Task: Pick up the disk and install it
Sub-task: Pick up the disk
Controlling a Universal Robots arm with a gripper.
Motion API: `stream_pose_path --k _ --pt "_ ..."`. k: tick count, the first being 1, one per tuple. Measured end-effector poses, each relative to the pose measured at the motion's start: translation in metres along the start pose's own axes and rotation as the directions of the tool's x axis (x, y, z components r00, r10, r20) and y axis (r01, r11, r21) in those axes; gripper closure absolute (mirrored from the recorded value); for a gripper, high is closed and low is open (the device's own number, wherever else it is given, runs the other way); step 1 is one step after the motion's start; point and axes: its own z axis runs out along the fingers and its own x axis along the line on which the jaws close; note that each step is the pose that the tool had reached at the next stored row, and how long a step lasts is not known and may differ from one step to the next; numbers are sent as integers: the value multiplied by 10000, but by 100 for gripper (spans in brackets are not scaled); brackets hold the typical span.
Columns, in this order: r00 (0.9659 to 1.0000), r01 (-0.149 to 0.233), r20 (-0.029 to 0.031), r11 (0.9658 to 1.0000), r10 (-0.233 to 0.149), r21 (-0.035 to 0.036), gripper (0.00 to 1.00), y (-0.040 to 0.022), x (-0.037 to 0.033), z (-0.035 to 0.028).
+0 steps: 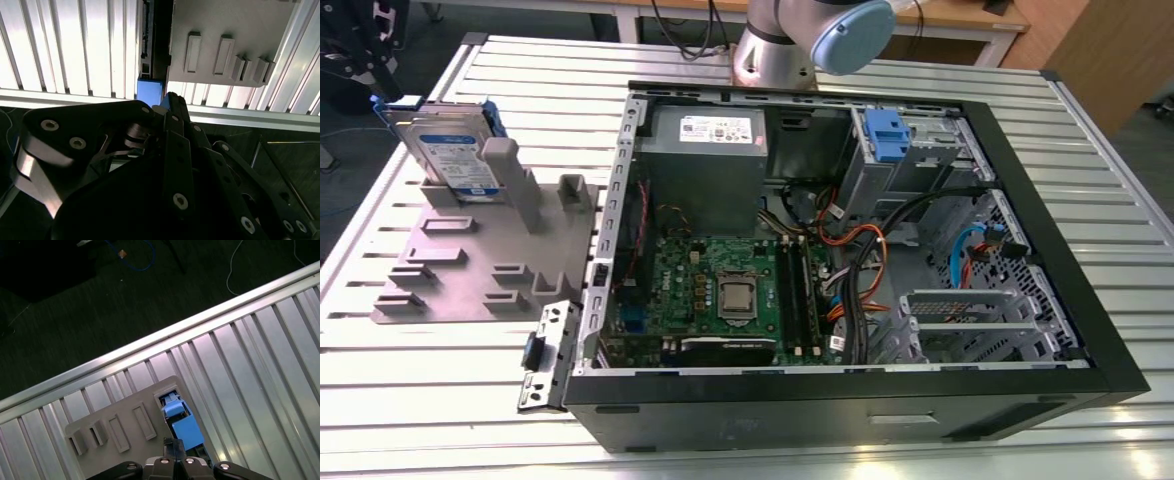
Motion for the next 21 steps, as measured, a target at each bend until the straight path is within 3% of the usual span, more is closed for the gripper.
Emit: stream_pose_path --k 11,21 --pt "10000 84 -3 10000 -84 1 89 0 0 0" --pt "9976 696 -29 9976 -696 2 89 0 0 0"
